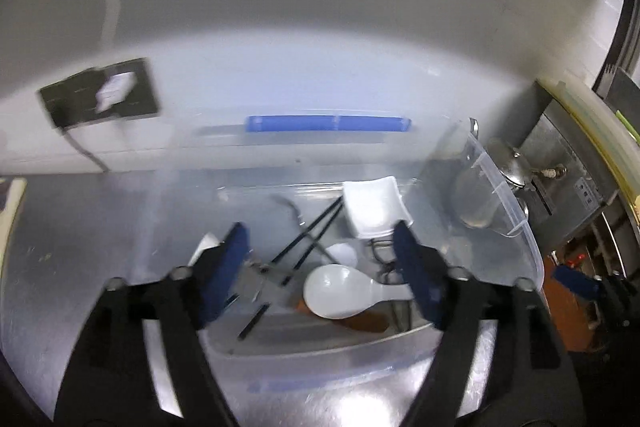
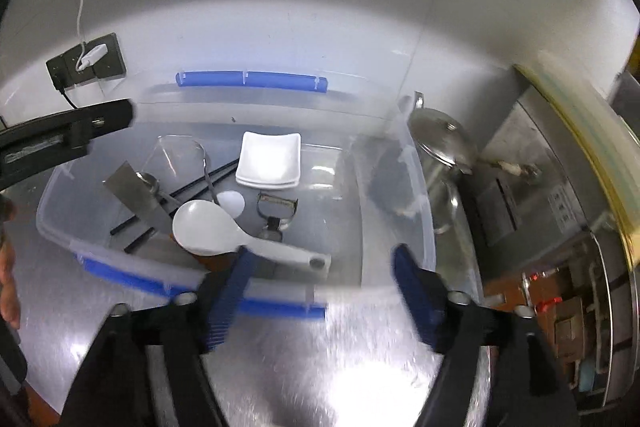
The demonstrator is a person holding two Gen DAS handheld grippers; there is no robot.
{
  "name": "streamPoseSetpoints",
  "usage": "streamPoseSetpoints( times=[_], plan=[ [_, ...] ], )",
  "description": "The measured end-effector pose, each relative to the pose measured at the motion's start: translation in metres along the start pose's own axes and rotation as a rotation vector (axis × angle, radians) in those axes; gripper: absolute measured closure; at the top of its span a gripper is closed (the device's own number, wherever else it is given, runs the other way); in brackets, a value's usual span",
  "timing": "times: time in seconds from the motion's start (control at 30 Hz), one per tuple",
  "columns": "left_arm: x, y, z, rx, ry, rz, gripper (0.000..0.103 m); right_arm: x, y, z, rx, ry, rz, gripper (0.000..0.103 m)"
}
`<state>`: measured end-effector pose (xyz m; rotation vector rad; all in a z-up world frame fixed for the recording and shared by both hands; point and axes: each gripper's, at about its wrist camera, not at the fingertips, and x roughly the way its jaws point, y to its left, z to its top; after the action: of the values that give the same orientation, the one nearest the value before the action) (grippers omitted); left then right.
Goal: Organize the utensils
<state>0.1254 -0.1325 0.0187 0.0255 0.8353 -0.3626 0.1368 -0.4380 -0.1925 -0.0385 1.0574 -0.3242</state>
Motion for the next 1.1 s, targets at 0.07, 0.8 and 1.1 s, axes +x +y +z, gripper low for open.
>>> streamPoseSetpoints(
  times=[0.07,0.8,1.1],
  plan=[
    [-0.014,0.007,-0.013,-0.018,-0.021,0.050,0.015,-0.012,0.000,-0.014,0.023,-0.028,0.002,0.010],
    [-0.054,0.032,-0.079,0.047,-0.018,0.181,0.007,-0.036,0.042,-0.053,0.113,-0.126,-0.067,0.005],
    [-0.055,0.017,-0.084,0.081,-0.043,0.129,0.007,-0.035,0.041,-0.064,0.135,-0.095,-0.096,0.005]
  ],
)
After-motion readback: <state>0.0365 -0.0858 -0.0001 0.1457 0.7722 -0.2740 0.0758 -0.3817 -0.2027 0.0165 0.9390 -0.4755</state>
